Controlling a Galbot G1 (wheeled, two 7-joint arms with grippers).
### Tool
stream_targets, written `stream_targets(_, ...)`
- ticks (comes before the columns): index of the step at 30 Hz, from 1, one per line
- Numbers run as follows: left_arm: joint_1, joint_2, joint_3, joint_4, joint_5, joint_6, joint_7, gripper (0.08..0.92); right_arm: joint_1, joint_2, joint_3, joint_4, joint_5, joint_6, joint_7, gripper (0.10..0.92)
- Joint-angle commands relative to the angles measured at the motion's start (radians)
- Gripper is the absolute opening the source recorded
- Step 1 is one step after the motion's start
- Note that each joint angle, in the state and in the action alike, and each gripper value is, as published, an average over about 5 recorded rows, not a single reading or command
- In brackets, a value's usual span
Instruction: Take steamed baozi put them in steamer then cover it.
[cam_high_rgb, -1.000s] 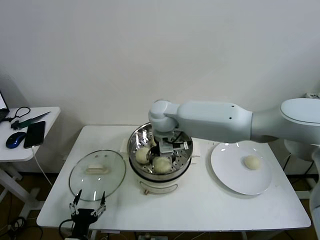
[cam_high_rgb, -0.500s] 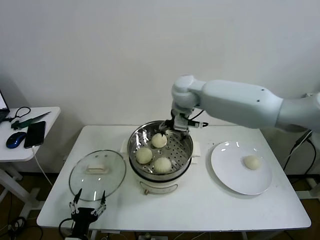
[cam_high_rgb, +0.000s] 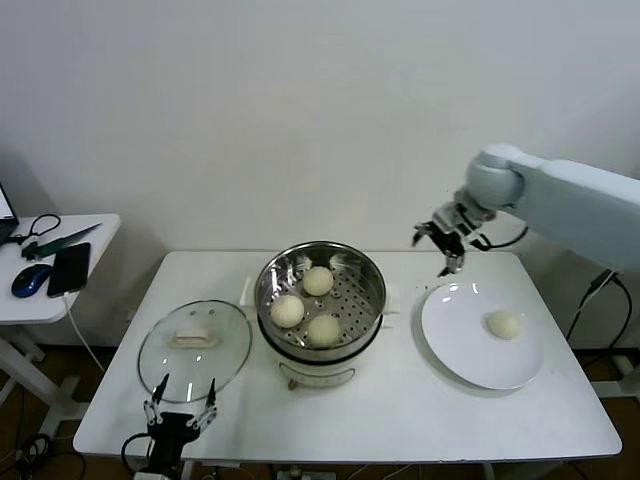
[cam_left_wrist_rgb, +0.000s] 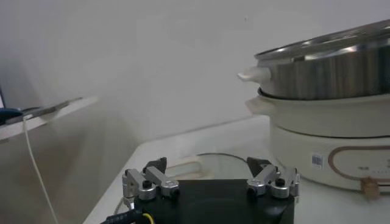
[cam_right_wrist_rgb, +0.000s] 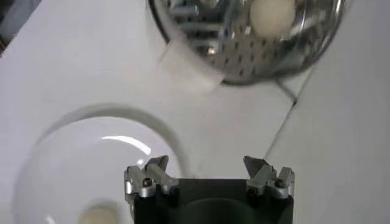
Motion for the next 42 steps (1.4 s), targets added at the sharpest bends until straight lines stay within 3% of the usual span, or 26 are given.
stream_targets(1, 0.002, -0.002, -0.004, 0.000, 0.007, 0.001, 0.001, 0.823, -0.294, -0.172, 0.244, -0.159, -0.163, -0.016, -0.030, 0.823)
stream_targets(7, 0.011, -0.004, -0.011, 0.005, 0.008, 0.000, 0.001, 0.823, -0.511, -0.157, 0.448, -0.259, -0.383, 0.085, -0.030, 0.823)
stream_targets(16, 0.016, -0.010, -0.020, -0.004, 0.009, -0.009, -0.002, 0.823, -0.642, -0.078, 0.635, -0.383, -0.438, 0.094, -0.024, 0.823)
stream_targets(42, 0.024, -0.019, -0.030, 0.013, 0.035, -0.020, -0.012, 0.823, -0.670, 0.106, 0.743, -0.551, -0.521, 0.118, -0.015, 0.823)
